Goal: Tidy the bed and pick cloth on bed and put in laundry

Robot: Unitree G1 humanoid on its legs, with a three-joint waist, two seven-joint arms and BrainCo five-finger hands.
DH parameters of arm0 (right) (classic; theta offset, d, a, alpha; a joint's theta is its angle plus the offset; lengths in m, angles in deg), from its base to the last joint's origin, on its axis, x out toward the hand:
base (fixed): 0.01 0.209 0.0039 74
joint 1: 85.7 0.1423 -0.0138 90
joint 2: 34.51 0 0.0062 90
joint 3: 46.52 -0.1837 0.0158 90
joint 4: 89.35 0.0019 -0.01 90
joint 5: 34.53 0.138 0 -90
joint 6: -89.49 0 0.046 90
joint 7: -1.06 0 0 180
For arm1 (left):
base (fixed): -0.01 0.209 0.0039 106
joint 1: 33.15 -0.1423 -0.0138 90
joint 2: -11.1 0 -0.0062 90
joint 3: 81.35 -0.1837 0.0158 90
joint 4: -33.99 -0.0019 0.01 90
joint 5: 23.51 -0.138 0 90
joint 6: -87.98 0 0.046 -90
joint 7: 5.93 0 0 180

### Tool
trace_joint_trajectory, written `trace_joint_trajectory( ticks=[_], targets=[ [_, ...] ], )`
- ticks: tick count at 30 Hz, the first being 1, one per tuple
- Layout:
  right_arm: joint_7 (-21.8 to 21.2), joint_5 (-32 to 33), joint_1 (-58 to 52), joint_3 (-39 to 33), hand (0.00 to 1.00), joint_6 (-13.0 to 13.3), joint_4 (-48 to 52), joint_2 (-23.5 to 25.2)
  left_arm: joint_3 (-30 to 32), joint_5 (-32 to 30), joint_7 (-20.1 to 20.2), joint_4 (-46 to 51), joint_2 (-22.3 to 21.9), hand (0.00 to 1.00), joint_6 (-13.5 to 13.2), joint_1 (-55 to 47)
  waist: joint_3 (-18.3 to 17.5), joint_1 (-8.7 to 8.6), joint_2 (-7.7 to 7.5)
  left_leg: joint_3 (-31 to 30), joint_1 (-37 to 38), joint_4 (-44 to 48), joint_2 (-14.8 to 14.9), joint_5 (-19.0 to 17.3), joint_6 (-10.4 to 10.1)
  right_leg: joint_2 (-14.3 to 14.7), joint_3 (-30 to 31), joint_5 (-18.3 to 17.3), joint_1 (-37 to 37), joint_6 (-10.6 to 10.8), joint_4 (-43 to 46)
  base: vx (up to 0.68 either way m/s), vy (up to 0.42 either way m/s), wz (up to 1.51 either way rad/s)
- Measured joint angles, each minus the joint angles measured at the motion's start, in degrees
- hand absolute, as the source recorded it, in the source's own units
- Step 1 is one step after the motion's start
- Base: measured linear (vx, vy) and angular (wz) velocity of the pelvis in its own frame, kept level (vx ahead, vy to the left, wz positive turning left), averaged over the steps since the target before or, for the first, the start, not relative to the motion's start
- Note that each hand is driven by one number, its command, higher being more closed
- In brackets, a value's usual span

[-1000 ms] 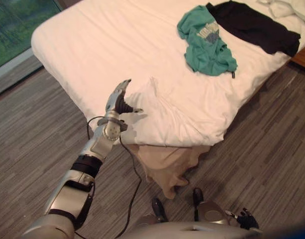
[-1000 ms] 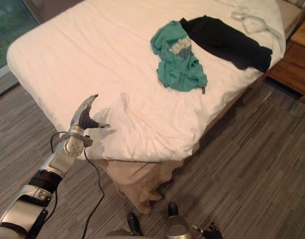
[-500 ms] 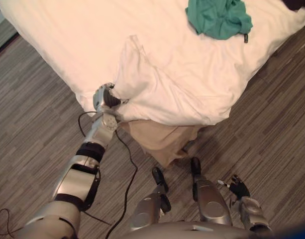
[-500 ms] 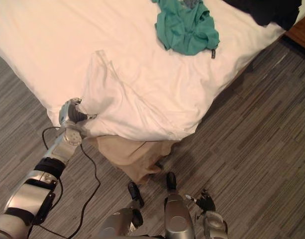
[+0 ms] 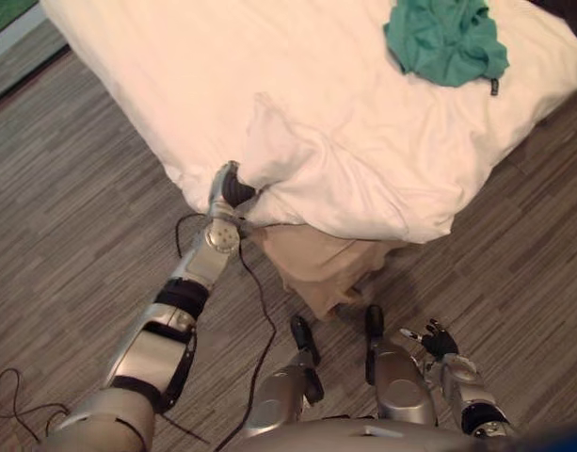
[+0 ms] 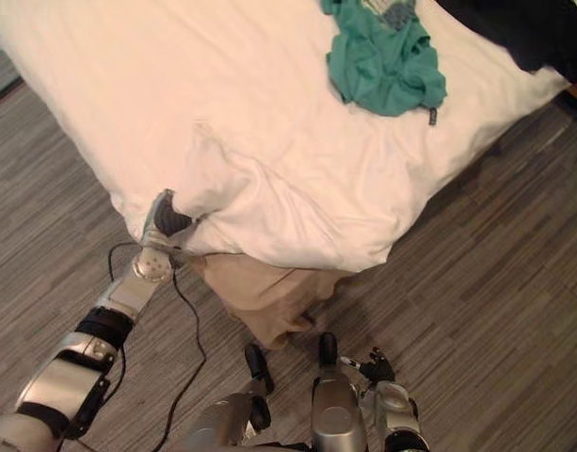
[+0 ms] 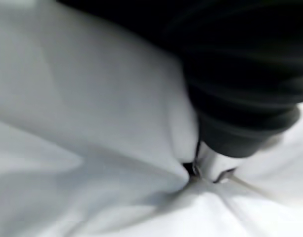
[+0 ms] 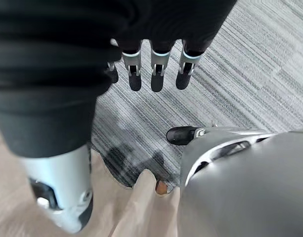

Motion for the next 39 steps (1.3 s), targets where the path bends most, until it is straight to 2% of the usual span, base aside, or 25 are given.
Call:
trace_joint_trajectory(
  ticks=[3, 7, 8, 10, 14, 18, 19, 20, 22, 25, 27, 30, 33, 35, 38, 39],
  targets=[
    [0.0, 0.0, -0.2, 2.2, 0.00, -1.1, 0.0, 0.5, -0.5, 2.3, 3.9, 5.3, -0.2, 1.00, -0.2, -8.5, -2.0, 1.99, -0.08, -1.8, 0.2, 0.0, 0.3, -0.3, 0.6, 0.6, -1.3, 0.3, 1.6, 0.2, -1.6, 0.01, -0.005, 0.24],
    [-0.2, 0.0, -1.0, 3.8, 0.00, -1.9, 0.0, 1.2, -0.3, 4.4, 6.8, 9.9, -0.6, 1.00, -0.8, -16.4, -5.0, 3.34, -0.58, -3.6, 0.8, 0.0, 0.5, -1.1, 1.9, 1.1, -2.8, 0.3, 3.7, 0.2, -3.1, 0.04, -0.009, 0.23],
    [-0.2, 0.0, -1.5, 3.9, 0.00, -2.2, 0.0, 1.1, 0.0, 4.8, 7.9, 11.7, -1.2, 0.00, -1.4, -18.9, -5.8, 4.06, -0.82, -4.0, 1.6, 0.0, 0.4, -1.3, 2.2, 1.2, -3.2, 0.3, 5.1, 0.2, -3.8, 0.04, -0.001, 0.20],
    [-0.4, 0.0, -2.2, 4.2, 0.00, -2.4, 0.0, 1.0, 0.7, 5.6, 9.5, 13.3, -2.8, 0.00, -2.9, -21.4, -7.4, 5.10, -1.07, -5.3, 1.7, 0.0, 0.2, -1.5, 2.5, 1.2, -4.0, 0.3, 5.9, 0.2, -4.7, 0.05, -0.001, 0.25],
    [-1.7, -0.1, -2.3, 4.8, 0.00, -3.5, 0.0, 0.8, 2.8, 7.3, 12.3, 14.2, -4.6, 0.00, -5.1, -25.6, -8.0, 5.58, -1.52, -6.6, 2.6, -0.1, -0.3, -1.8, 2.7, 1.2, -5.5, 0.2, 8.2, 0.4, -6.0, 0.04, -0.001, 0.16],
    [-3.2, -0.1, -3.2, 4.6, 0.00, -4.2, -0.2, 0.7, 4.9, 16.1, 16.9, 12.4, -6.3, 0.00, -5.6, -29.1, -8.5, 5.80, -2.25, -8.1, 3.7, -0.1, -0.6, -2.1, 2.8, 1.3, -6.9, -0.2, 10.4, 1.0, -6.9, 0.07, -0.014, 0.20],
    [-3.8, -0.1, -3.7, 4.1, 0.00, -4.4, -0.7, 0.7, 5.0, 18.2, 18.6, 10.3, -7.0, 0.00, -5.7, -30.0, -9.5, 5.93, -2.42, -8.5, 3.7, -0.1, -0.7, -2.2, 2.7, 1.3, -7.3, -0.4, 10.6, 1.2, -6.9, 0.06, -0.012, 0.18],
    [-4.5, -0.1, -4.4, 3.4, 0.00, -4.5, -1.3, 0.7, 4.7, 19.0, 20.5, 7.4, -7.2, 0.00, -5.9, -31.0, -10.2, 6.92, -2.74, -8.6, 3.9, -0.1, -0.7, -2.2, 2.7, 1.3, -7.4, -0.5, 10.8, 1.4, -6.9, 0.06, -0.010, 0.14],
    [-5.1, -0.1, -4.8, 3.1, 0.00, -4.5, -2.4, 0.8, 4.5, 18.3, 21.3, 2.5, -7.5, 0.00, -6.5, -32.8, -10.5, 7.48, -3.34, -8.6, 4.5, 0.0, -0.7, -2.2, 2.7, 1.3, -7.4, -0.7, 11.6, 1.7, -6.9, 0.05, -0.006, 0.07],
    [-6.5, -0.6, -5.6, 1.0, 0.00, -3.7, -3.2, 0.8, 5.2, 17.5, 21.2, -8.9, -7.8, 0.00, -5.9, -35.5, -11.0, 8.26, -3.83, -8.5, 5.8, 0.0, -0.8, -2.3, 2.6, 1.2, -7.4, -0.9, 12.9, 2.0, -6.7, 0.01, -0.002, 0.02],
    [-7.3, -2.0, -6.4, -0.6, 0.00, -2.6, -3.6, 0.8, 8.5, 14.4, 19.7, -17.5, -9.4, 0.00, -5.4, -37.3, -11.3, 8.50, -4.07, -8.5, 6.2, 0.0, -0.9, -2.3, 2.6, 1.0, -7.4, -1.2, 13.3, 2.4, -6.5, -0.03, 0.002, 0.03],
    [-7.8, -3.0, -7.3, -3.3, 0.00, -1.9, -4.7, 0.8, 13.9, 12.2, 17.7, -24.8, -10.6, 0.00, -4.2, -39.2, -11.5, 8.74, -4.23, -8.5, 6.8, -0.1, -0.9, -2.3, 2.6, 0.8, -7.4, -1.7, 13.4, 2.5, -5.1, -0.07, 0.016, 0.04],
    [-8.5, -3.0, -8.4, -6.7, 0.00, -1.8, -5.5, 0.9, 21.7, 8.6, 17.4, -29.8, -12.1, 0.00, 0.2, -40.2, -11.9, 8.91, -4.33, -8.5, 7.6, -0.3, -1.1, -2.8, 3.0, 0.5, -7.2, -2.1, 14.0, 2.0, -4.7, -0.09, 0.026, 0.00],
    [-8.5, -2.8, -9.8, -7.9, 0.00, -2.1, -6.2, 0.9, 25.9, 4.5, 18.0, -31.3, -13.3, 0.00, 4.2, -41.9, -12.8, 9.02, -4.42, -8.3, 8.1, -0.4, -1.3, -2.9, 3.0, 0.2, -6.7, -2.6, 13.8, 2.1, -4.3, -0.15, 0.044, -0.06],
    [-7.0, 0.0, -11.3, -9.5, 0.00, -3.7, -6.3, 1.5, 30.3, -1.1, 19.3, -33.0, -15.8, 0.00, 6.8, -43.7, -13.3, 9.40, -4.51, -7.6, 8.3, -0.4, -1.3, -3.4, 3.0, -0.2, -5.9, -2.8, 13.5, 2.0, -3.8, -0.09, 0.041, -0.15],
    [-6.2, 1.1, -11.7, -10.3, 0.00, -4.3, -6.4, 1.8, 31.2, -2.2, 19.7, -33.1, -16.6, 0.00, 6.7, -44.1, -13.3, 9.40, -4.46, -7.2, 8.3, -0.5, -1.3, -3.6, 3.3, -0.3, -5.8, -3.0, 13.5, 1.7, -3.8, -0.09, 0.032, -0.13]
  ],
)
